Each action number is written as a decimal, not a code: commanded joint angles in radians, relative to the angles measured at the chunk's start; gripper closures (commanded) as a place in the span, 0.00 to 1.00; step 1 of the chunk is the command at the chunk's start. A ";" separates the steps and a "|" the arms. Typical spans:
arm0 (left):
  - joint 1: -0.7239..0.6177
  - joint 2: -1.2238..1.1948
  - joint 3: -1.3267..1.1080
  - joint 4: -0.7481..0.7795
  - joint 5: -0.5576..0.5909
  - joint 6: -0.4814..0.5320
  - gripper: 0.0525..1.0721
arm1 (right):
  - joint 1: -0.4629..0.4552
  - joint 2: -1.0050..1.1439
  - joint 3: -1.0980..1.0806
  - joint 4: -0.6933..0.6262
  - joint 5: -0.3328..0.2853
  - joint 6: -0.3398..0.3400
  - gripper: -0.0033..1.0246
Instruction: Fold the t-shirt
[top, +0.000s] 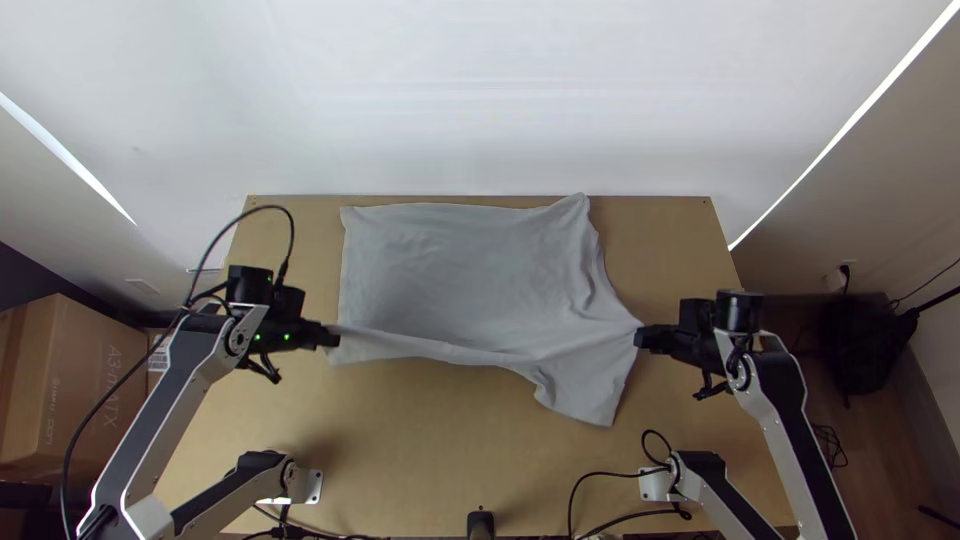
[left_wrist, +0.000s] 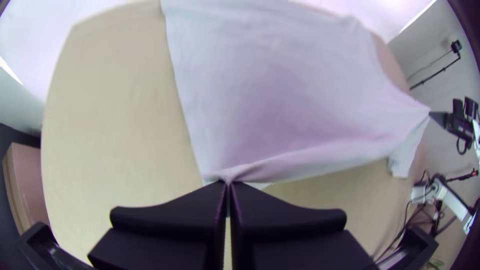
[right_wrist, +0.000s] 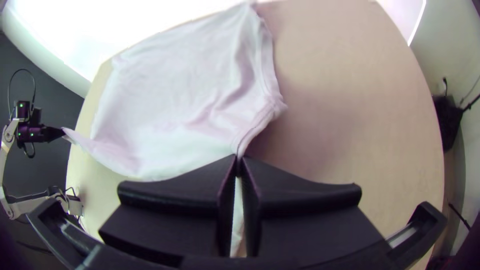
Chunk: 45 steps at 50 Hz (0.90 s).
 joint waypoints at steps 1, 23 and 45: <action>-0.040 -0.040 0.113 0.088 -0.010 -0.125 0.98 | 0.021 -0.055 0.094 0.069 0.005 0.030 0.97; -0.037 0.051 0.452 0.312 -0.162 -0.180 0.98 | 0.016 0.172 0.463 0.134 0.042 0.038 0.97; 0.036 0.136 0.721 0.590 -0.300 -0.168 0.98 | -0.012 0.375 0.795 0.477 0.172 0.079 0.97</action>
